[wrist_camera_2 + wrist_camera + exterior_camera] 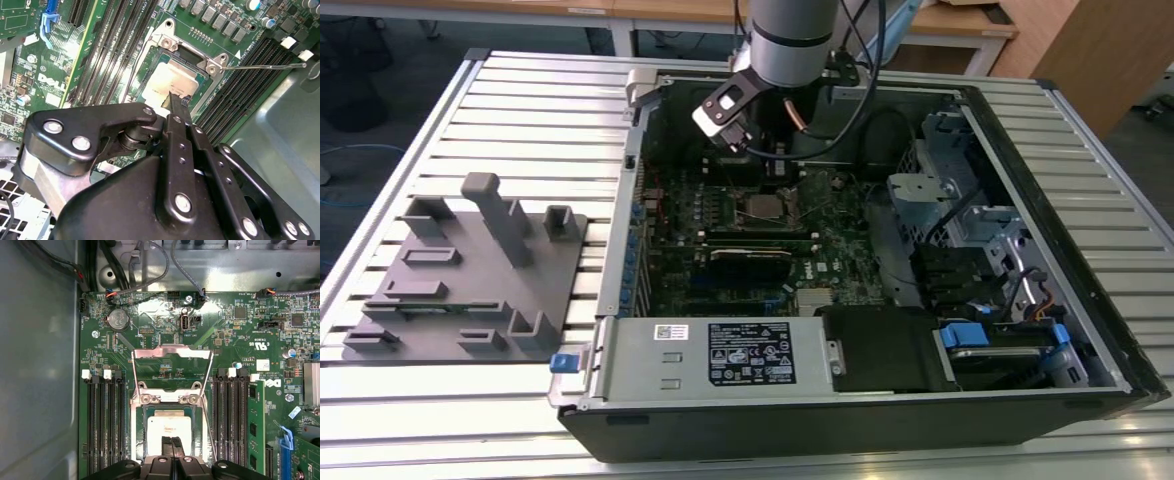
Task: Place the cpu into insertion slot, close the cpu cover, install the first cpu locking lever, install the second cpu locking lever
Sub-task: 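Close the cpu cover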
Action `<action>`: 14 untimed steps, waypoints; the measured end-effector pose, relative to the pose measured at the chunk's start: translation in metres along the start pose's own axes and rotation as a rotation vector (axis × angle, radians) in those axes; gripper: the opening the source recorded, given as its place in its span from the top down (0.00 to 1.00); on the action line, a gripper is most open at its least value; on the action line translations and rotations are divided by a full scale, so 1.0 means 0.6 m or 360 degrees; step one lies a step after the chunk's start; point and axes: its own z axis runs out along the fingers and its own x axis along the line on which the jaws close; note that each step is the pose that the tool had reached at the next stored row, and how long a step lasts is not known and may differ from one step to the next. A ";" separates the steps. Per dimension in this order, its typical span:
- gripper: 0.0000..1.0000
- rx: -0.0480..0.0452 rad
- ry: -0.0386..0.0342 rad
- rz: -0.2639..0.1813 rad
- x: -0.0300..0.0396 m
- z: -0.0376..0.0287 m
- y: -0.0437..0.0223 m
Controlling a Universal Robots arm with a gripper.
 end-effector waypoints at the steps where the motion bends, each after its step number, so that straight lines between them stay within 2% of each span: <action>1: 0.90 0.0000 0.0000 0.0000 0.000 0.000 0.000; 14: 0.90 0.0000 -0.0001 0.0000 0.000 -0.006 0.000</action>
